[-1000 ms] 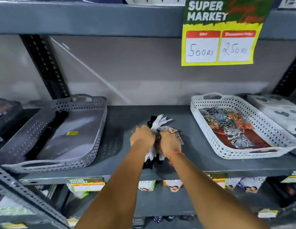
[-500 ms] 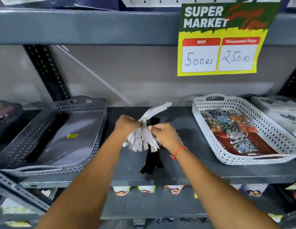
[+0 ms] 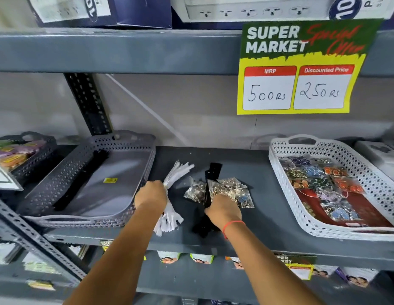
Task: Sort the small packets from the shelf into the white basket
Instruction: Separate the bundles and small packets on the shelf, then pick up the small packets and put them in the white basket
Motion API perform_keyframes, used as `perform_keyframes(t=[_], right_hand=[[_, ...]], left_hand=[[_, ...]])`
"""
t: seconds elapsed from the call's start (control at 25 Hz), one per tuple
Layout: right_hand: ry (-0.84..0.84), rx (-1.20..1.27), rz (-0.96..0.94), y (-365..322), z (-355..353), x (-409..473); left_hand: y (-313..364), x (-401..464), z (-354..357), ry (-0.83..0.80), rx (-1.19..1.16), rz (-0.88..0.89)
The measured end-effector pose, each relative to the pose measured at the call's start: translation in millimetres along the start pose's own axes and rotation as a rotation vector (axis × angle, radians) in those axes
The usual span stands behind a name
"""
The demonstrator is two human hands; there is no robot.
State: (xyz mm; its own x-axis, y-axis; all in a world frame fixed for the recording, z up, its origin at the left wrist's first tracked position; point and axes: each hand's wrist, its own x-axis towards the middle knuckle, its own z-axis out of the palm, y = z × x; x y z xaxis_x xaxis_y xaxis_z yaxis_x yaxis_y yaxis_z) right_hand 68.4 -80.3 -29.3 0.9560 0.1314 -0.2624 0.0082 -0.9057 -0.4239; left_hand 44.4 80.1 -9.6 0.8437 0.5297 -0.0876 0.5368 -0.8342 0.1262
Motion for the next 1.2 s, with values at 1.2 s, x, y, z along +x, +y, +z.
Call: perform_keyframes(t=[1.2], right_hand=[[-0.212, -0.328, -0.132, 38, -74, 104]], left_hand=[[57, 16, 22, -0.243, -0.410, -0.016]])
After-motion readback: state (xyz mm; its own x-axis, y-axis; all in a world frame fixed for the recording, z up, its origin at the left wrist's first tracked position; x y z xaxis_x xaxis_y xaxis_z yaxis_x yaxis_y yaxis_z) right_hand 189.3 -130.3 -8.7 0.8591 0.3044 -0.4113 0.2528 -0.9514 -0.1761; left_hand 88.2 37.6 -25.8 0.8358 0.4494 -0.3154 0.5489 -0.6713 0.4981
